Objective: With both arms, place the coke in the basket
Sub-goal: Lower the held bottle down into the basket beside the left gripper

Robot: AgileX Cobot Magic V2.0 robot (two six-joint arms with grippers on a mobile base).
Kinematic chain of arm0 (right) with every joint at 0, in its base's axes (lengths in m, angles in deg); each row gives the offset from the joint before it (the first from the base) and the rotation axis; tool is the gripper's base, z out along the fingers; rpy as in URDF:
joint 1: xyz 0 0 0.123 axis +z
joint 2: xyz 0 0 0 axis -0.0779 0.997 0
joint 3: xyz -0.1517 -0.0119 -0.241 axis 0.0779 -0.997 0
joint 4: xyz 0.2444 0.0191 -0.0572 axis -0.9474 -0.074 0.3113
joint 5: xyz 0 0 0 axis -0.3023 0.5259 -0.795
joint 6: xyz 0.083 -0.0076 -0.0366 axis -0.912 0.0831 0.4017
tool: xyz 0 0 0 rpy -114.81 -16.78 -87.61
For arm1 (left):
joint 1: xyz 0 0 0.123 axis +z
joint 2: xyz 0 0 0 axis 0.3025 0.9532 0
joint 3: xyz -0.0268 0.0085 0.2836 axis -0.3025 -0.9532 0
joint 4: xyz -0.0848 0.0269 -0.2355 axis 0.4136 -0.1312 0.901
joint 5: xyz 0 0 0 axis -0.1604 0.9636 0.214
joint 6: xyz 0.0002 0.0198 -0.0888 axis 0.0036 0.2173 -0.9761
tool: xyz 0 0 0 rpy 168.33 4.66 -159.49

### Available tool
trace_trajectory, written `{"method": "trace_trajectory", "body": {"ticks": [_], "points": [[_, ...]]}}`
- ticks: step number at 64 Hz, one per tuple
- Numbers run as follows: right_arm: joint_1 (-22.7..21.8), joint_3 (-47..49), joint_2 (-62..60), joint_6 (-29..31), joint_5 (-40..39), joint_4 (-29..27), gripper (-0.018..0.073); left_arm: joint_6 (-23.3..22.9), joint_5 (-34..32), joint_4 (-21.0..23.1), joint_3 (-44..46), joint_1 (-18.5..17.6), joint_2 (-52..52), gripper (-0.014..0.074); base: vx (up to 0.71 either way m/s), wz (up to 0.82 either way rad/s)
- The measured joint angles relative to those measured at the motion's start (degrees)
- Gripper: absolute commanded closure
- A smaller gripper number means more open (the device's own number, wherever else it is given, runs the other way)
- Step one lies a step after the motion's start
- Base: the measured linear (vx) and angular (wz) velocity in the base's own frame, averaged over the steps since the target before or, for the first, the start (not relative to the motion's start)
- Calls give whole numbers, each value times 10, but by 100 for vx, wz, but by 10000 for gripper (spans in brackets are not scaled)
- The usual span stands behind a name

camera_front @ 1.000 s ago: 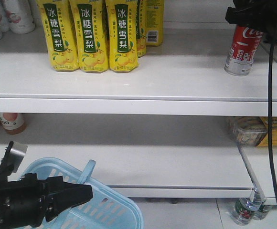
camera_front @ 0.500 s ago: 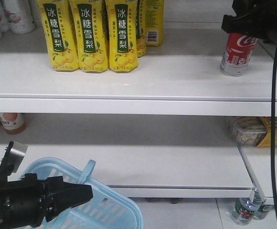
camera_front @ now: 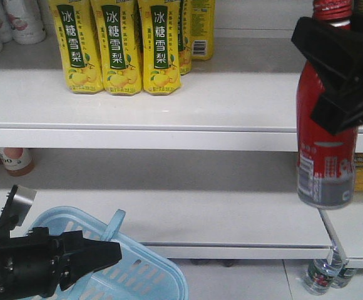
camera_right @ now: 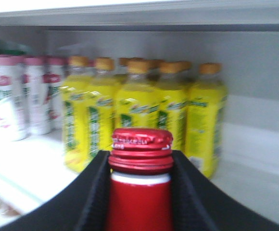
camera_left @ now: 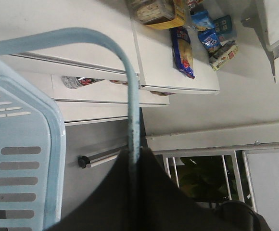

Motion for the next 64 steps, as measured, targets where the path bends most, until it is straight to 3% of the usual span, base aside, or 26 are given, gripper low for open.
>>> {"method": "trace_trajectory", "body": {"ticks": [11, 25, 48, 64], "points": [[55, -9, -9, 0, 95, -8, 564, 0, 0, 0, 0, 0, 0, 602, 0, 0], [103, -51, 63, 0, 117, -75, 563, 0, 0, 0, 0, 0, 0, 602, 0, 0], [132, -83, 273, 4, 47, -274, 563, 0, 0, 0, 0, 0, 0, 602, 0, 0], [221, -83, 382, 6, -67, -312, 561, 0, 0, 0, 0, 0, 0, 602, 0, 0]]}}
